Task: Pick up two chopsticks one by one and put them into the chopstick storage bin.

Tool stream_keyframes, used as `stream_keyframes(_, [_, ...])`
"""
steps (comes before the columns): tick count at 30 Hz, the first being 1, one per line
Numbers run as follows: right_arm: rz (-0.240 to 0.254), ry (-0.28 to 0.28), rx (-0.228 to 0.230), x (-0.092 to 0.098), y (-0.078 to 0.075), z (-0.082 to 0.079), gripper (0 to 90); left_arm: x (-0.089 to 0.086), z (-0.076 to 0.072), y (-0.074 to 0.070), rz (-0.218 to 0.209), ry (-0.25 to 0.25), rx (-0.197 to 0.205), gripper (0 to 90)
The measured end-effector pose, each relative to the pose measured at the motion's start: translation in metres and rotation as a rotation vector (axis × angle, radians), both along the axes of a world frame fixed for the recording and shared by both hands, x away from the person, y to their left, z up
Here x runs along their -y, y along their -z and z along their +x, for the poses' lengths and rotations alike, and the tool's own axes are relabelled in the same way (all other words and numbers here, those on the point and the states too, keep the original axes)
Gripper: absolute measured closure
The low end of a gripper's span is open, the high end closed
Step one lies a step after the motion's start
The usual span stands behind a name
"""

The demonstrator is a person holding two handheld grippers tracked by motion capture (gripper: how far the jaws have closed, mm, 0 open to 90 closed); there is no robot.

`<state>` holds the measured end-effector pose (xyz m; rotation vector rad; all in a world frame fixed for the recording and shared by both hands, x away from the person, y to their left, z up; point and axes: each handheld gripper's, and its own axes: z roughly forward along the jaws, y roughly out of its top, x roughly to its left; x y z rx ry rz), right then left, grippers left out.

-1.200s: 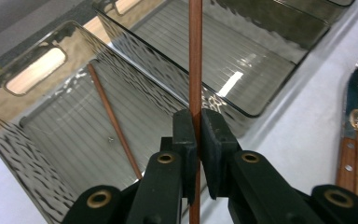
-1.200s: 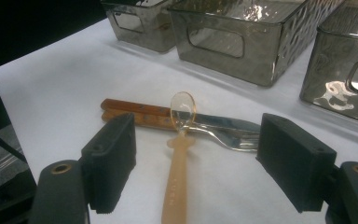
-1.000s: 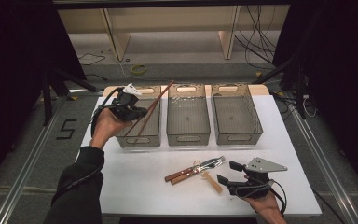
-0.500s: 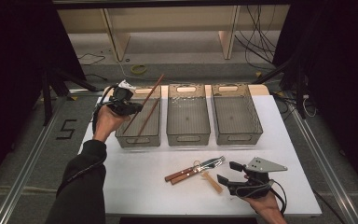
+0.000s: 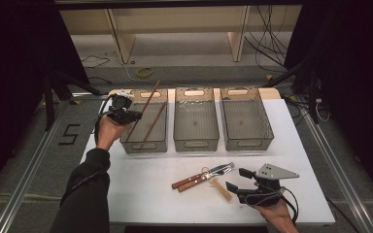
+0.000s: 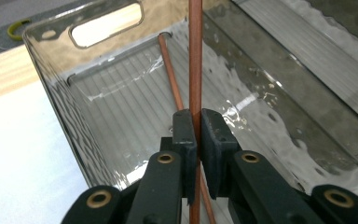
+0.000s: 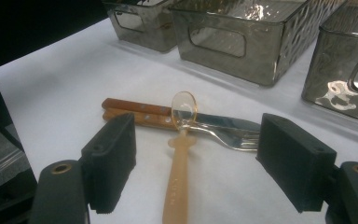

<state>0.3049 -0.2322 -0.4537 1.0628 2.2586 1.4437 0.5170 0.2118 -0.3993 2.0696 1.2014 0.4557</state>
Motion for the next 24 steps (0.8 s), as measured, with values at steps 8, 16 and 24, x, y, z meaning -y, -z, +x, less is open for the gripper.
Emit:
stream_keyframes(8, [-0.001, 0.001, -0.003, 0.0, 0.0, 0.0, 28.9, -0.003, 0.002, 0.009, -0.001, -0.029, -0.029, 83.9])
stream_keyframes(16, [-0.001, 0.002, -0.004, 0.0, 0.0, 0.0, 28.9, -0.007, 0.004, 0.02, -0.016, -0.062, -0.061, 83.7])
stream_keyframes(24, [0.0, 0.001, -0.005, 0.0, 0.0, 0.0, 28.9, -0.012, 0.004, 0.018, -0.041, -0.091, -0.072, 65.0])
